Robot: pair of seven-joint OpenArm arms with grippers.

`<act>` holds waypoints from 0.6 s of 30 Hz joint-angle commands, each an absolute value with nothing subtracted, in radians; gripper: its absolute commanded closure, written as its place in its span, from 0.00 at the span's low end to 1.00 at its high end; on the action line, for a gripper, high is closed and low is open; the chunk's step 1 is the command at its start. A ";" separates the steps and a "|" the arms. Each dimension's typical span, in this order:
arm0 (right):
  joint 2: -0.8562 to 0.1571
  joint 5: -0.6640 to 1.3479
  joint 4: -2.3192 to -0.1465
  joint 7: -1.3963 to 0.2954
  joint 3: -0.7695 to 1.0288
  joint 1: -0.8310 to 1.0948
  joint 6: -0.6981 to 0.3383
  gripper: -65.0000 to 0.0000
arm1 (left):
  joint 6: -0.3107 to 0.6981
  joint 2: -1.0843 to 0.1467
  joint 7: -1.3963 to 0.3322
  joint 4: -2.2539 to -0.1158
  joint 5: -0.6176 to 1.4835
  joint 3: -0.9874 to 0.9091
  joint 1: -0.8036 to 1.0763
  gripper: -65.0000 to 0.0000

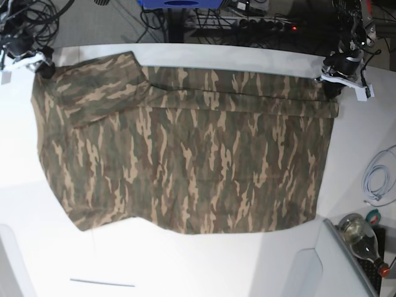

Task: Layout the t-shirt on the table in an organized manner, then fold the t-shirt properly
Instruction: 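Grasp the folded edge with both grippers and drag it away from the shirt body, then release the edge and reposition the right gripper along the shirt side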

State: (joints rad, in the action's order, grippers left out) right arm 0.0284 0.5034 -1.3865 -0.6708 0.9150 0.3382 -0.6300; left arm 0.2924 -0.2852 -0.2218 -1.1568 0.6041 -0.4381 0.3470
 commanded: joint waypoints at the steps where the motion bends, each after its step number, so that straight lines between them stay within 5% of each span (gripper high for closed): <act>1: 0.045 0.533 -1.454 -0.627 0.911 0.363 -0.647 0.48 | 0.300 -0.300 -0.209 -1.173 0.610 -0.447 0.348 0.89; 6: 0.073 0.530 -1.641 -0.598 0.792 0.438 -0.645 0.48 | 0.300 -0.300 -0.209 -1.224 0.611 -0.455 0.355 0.53; 10: 0.067 0.510 -1.646 -0.596 0.707 0.443 -0.636 0.48 | 0.300 -0.305 -0.209 -1.247 0.613 -0.463 0.357 0.35; 18: 0.093 0.369 -1.623 -0.593 0.702 0.400 -0.593 0.48 | 0.305 -0.282 -0.209 -1.251 0.610 -0.648 0.357 0.31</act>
State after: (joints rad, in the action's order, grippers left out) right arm 0.0975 0.3550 -1.6123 -0.6052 0.6983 0.3950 -0.5873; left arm 0.2935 -0.2661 -0.2310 -1.2366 0.6029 -0.6415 0.3573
